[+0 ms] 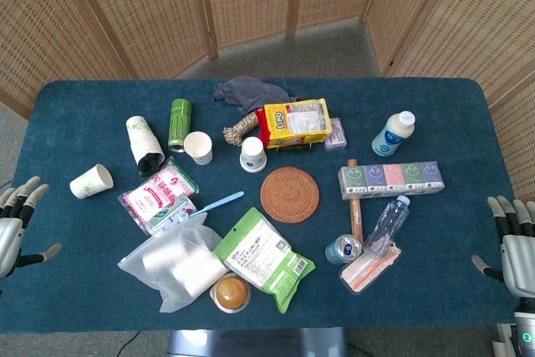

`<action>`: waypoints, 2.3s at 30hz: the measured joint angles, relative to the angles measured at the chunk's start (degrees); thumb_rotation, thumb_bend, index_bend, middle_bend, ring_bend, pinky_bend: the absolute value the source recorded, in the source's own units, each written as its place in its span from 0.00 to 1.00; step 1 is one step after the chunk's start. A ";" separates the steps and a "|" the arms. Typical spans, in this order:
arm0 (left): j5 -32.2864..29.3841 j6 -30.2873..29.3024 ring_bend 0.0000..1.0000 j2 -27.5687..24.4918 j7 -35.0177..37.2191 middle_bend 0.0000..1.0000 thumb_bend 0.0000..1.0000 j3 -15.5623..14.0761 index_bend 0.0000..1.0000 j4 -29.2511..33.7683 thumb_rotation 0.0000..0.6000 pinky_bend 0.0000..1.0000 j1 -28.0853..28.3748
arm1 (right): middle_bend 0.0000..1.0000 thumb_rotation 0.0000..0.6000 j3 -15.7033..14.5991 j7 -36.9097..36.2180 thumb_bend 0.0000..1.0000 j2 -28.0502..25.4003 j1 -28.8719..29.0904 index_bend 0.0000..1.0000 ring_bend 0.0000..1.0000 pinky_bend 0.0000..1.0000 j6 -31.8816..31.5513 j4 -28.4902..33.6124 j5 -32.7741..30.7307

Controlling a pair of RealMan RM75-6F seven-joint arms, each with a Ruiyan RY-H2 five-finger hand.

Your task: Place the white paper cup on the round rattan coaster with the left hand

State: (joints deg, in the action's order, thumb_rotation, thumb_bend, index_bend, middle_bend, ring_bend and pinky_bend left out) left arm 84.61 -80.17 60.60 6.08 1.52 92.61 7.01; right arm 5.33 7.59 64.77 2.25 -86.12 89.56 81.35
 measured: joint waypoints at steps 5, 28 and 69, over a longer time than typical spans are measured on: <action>-0.18 0.54 0.00 0.54 -0.09 0.00 0.21 0.13 0.00 -0.33 1.00 0.00 0.37 | 0.00 1.00 -0.02 -0.19 0.00 0.38 0.10 0.00 0.00 0.02 0.22 -0.33 0.01; -1.36 13.63 0.00 2.38 3.01 0.00 0.21 4.78 0.00 -3.99 1.00 0.00 12.01 | 0.00 1.00 -0.03 -3.29 0.00 1.38 -1.27 0.00 0.00 0.02 -0.24 -2.41 -1.38; -28.30 53.87 0.01 28.81 -14.03 0.00 0.21 11.29 0.00 -37.14 1.00 0.23 54.47 | 0.00 1.00 1.03 -5.45 0.00 0.76 -2.23 0.00 0.00 0.02 -0.37 -4.79 -2.99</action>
State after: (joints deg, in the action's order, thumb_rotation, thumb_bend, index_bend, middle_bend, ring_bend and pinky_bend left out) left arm 56.31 -26.30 89.41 -7.95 12.81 55.47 61.47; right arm 6.36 2.13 65.54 0.01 -86.50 84.77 78.37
